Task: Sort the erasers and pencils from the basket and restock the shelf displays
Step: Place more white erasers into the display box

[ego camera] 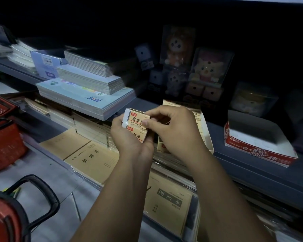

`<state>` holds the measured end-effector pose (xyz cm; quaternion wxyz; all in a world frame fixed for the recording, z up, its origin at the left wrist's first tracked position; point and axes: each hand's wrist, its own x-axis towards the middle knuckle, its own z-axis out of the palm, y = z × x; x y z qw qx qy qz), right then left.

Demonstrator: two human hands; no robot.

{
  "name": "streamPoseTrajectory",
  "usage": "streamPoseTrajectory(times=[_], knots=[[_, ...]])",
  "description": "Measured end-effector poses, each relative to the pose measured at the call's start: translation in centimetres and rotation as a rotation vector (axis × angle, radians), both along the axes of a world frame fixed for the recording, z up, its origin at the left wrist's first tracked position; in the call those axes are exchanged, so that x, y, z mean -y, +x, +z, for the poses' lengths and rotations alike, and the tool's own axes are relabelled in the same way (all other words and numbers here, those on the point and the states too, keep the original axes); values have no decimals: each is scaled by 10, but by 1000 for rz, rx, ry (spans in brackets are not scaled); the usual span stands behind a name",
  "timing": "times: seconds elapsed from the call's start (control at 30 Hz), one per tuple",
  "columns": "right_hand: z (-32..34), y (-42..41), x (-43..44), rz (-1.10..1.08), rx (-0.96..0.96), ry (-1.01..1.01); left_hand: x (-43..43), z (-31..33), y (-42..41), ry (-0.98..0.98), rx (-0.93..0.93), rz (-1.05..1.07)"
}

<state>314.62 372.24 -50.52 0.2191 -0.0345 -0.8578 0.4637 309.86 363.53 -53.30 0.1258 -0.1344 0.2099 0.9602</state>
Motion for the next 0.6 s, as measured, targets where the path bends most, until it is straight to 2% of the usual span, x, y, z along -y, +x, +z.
streamPoseTrajectory(times=[0.17, 0.33, 0.5, 0.6], knots=[[2, 0, -3, -4, 0, -105, -1, 4, 4, 17, 59, 5], [10, 4, -15, -78, -7, -321, -1, 7, 10, 25, 138, 31], [11, 11, -46, -350, -58, -202, 0, 12, 14, 41, 165, 29], [10, 16, -61, -472, -70, -218, -1, 12, 16, 44, 168, 15]])
